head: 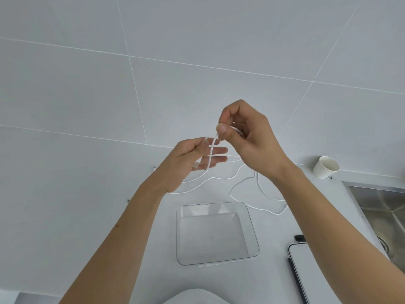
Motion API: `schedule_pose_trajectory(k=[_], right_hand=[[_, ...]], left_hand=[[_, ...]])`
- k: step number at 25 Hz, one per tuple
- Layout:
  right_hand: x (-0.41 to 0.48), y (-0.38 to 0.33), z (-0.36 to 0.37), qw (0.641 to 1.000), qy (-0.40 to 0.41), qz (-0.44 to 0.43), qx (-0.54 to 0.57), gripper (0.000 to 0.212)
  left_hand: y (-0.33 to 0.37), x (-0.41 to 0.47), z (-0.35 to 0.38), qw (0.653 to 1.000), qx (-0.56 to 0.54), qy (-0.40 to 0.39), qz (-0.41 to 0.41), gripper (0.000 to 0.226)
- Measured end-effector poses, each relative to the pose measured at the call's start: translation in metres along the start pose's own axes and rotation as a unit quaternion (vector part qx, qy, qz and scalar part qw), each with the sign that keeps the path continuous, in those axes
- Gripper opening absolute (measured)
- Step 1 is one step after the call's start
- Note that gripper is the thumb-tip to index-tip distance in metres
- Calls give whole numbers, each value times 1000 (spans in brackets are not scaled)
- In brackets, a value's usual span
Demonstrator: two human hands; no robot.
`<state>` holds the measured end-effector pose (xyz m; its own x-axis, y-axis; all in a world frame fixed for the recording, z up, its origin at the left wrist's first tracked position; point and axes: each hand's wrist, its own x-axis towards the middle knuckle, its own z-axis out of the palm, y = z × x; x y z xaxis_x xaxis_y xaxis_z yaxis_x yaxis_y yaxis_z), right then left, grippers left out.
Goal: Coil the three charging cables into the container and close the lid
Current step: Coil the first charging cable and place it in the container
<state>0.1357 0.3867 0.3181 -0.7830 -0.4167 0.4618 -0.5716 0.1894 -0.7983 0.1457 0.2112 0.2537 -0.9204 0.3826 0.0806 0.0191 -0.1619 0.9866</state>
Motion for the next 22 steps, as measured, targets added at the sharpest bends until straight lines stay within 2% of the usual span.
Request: schedule_pose_trajectory(k=[8, 15, 22], right_hand=[[17, 0, -3, 998, 67, -11, 3, 20], [23, 1, -6, 995, 93, 10, 28, 17], [20, 13, -6, 993, 66, 62, 72, 12]], left_hand=[[13, -15, 17, 999, -25, -40, 1, 38], [18, -17, 33, 994, -69, -67, 56, 44], [25, -20, 42, 988, -118, -59, 81, 39]])
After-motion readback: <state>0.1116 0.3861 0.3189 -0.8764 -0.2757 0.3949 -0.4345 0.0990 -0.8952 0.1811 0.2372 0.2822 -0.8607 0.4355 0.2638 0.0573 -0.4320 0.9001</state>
